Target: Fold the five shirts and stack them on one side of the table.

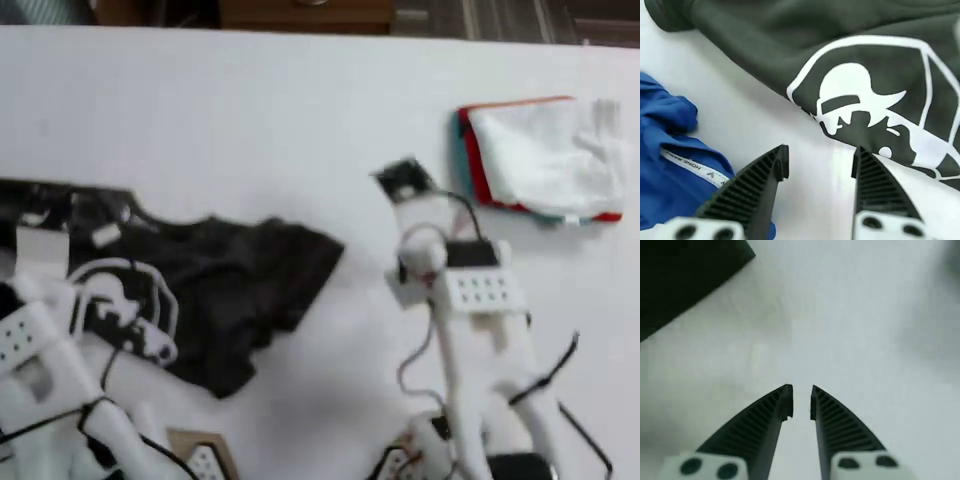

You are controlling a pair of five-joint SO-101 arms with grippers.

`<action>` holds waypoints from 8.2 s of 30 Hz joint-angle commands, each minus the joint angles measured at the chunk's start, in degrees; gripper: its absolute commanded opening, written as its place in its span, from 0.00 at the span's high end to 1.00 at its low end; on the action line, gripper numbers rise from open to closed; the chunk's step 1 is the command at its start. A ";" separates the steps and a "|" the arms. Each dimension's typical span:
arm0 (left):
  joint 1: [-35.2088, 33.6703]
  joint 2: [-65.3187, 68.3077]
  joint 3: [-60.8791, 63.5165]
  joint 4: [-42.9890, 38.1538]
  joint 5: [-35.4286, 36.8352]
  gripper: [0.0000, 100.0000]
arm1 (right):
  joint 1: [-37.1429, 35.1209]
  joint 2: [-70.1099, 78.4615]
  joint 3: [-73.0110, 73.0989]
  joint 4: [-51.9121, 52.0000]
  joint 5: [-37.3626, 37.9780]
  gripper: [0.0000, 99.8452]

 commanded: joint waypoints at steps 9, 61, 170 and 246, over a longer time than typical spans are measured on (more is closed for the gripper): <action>-10.55 -0.79 -1.01 -1.49 -0.26 0.78 | -23.34 36.26 -49.49 13.76 -5.98 0.71; 30.42 -0.79 -0.66 3.78 9.14 0.78 | 13.41 58.33 -102.77 30.55 -5.71 0.98; 25.67 24.53 -12.44 -2.20 -8.26 0.97 | 12.26 -1.71 17.49 -7.60 20.84 0.78; 25.67 24.53 -23.69 12.75 -8.35 0.97 | -0.57 38.81 -25.41 0.84 1.76 0.98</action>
